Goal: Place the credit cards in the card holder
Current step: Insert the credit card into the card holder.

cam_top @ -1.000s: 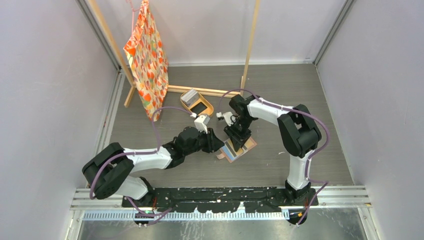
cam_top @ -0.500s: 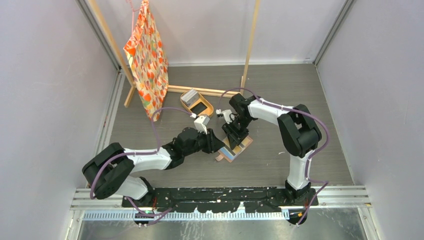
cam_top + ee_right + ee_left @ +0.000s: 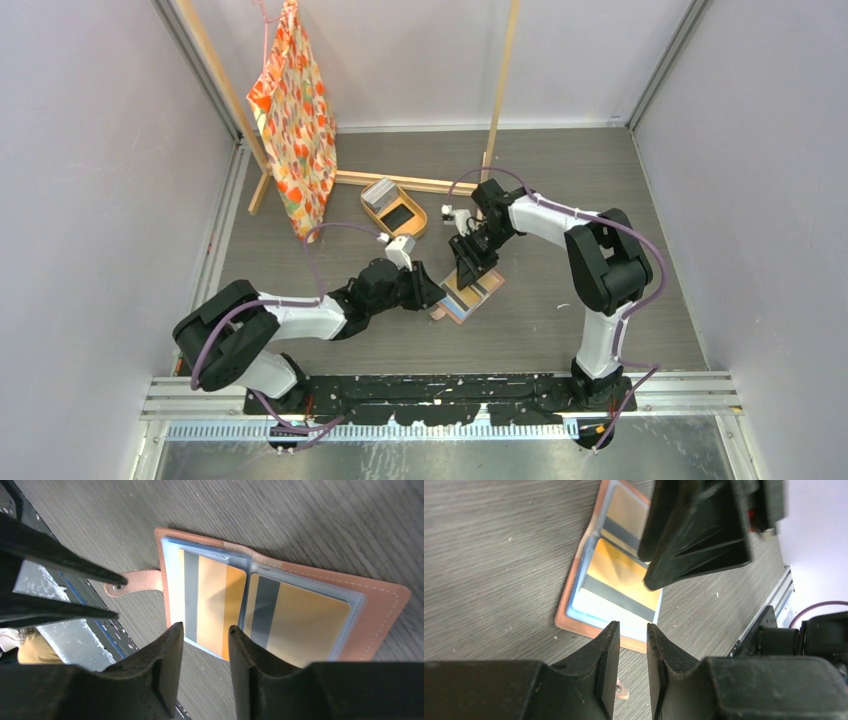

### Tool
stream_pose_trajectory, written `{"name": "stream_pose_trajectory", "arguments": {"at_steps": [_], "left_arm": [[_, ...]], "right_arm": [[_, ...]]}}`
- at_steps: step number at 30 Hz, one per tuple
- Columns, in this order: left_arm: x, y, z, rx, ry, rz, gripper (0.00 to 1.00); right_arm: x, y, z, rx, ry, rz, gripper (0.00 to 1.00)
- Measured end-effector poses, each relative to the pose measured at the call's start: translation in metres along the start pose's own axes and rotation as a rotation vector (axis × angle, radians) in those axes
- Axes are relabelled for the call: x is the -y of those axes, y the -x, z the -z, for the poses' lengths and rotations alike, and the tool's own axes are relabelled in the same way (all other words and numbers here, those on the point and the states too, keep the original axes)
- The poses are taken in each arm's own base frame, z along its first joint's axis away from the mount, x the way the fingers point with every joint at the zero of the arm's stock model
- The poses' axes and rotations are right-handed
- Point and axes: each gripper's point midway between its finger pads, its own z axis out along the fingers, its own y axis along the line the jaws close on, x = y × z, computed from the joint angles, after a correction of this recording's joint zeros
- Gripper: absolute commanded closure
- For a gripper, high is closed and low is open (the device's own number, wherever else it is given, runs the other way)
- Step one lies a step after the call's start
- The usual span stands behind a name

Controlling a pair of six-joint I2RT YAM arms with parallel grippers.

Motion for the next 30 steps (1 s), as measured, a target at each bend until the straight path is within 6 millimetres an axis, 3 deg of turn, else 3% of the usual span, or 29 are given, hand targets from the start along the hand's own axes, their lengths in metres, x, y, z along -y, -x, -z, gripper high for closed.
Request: {"name": "stream_pose_trajectory", "arguments": {"at_steps": [6, 9, 16, 21, 30], "left_arm": [[-0.020, -0.011, -0.003, -0.022, 0.091, 0.060, 0.78], [-0.030, -0.014, -0.005, -0.029, 0.145, 0.085, 0.80], [-0.037, -0.014, -0.013, -0.046, 0.209, 0.108, 0.84], [-0.042, -0.017, -0.015, -0.072, 0.249, 0.110, 0.86], [-0.045, -0.020, -0.019, -0.102, 0.279, 0.110, 0.85]], "right_arm": [[-0.002, 0.012, 0.007, 0.058, -0.013, 0.012, 0.89], [0.003, 0.015, 0.007, 0.067, -0.043, 0.002, 0.94], [0.018, 0.016, 0.005, 0.060, -0.133, 0.000, 0.96], [0.023, 0.012, -0.007, 0.017, -0.165, 0.001, 0.96], [0.011, 0.012, -0.015, -0.012, -0.136, 0.031, 0.97]]}}
